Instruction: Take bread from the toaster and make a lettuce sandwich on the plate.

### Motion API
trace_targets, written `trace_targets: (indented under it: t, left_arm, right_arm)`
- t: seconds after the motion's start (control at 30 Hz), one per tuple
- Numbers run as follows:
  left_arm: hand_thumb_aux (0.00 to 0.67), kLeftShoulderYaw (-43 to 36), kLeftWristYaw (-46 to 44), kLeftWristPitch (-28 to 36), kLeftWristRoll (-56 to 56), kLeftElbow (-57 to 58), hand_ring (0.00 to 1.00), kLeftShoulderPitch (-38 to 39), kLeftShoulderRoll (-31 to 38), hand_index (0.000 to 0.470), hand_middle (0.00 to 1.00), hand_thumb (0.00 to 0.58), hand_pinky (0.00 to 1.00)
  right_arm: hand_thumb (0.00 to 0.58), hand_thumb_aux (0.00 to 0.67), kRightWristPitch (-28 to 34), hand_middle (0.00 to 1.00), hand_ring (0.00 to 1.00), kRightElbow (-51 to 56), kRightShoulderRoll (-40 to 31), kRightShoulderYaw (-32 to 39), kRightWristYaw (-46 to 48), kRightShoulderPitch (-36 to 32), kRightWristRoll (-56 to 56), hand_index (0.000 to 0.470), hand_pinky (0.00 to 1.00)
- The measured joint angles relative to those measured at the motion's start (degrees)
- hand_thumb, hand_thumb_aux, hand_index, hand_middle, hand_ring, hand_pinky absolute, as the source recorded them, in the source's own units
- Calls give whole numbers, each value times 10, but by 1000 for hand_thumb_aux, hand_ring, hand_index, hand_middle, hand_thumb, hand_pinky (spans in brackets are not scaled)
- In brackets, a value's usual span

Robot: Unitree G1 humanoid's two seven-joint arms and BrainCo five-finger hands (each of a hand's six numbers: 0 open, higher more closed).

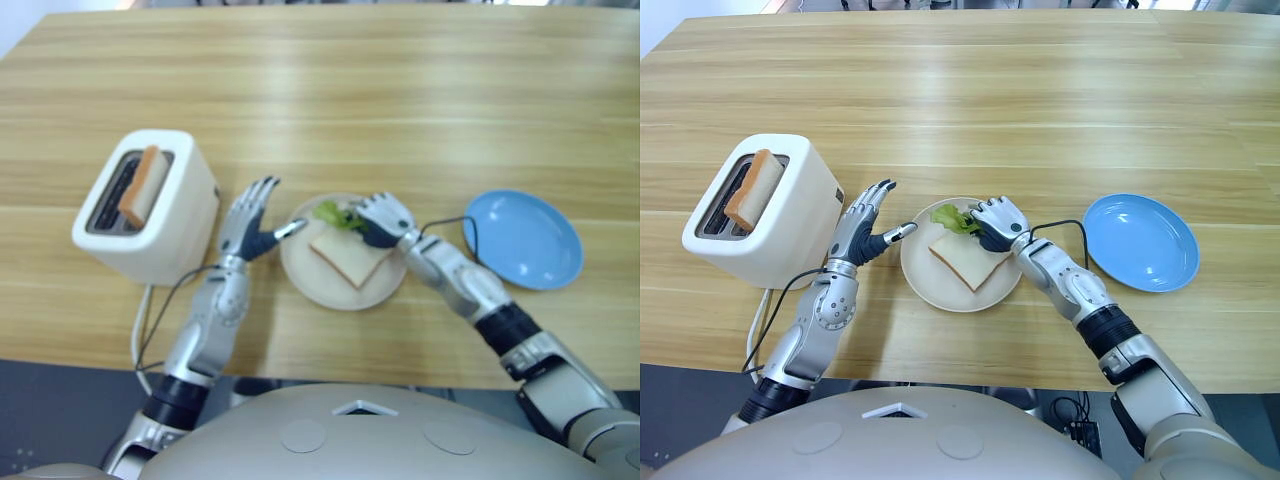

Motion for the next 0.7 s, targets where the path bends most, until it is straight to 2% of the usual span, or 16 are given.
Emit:
trace_targets:
  t: [0.7]
  left_arm:
    - [0, -1, 1, 0, 1, 11, 0, 0, 0, 0, 0, 0, 0]
  right_arm:
    - [580, 670, -4, 1000, 1000, -16, -1, 13, 16, 19, -18, 460, 1000]
